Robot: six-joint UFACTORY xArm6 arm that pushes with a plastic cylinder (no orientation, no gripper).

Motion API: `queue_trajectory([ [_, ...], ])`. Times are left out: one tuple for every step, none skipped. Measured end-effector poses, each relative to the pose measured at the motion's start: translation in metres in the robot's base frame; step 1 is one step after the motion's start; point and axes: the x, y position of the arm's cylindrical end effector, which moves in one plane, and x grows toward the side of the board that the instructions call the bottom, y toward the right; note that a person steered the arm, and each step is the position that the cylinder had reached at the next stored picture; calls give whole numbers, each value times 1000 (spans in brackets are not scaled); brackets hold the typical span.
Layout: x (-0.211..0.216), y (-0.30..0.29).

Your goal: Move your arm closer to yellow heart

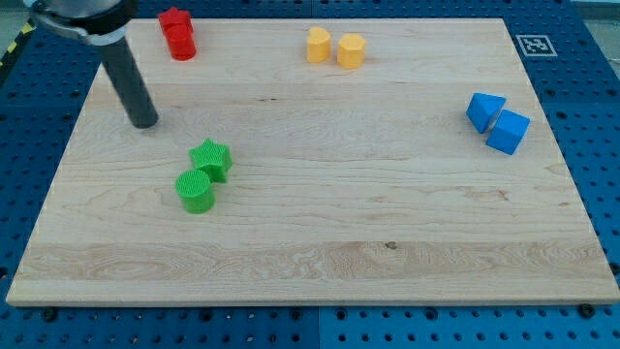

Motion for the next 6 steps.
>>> queue_trajectory([
  [-15, 46],
  [-43, 90],
  [-77, 117],
  [-111, 128],
  [-142, 142],
  [-177, 180],
])
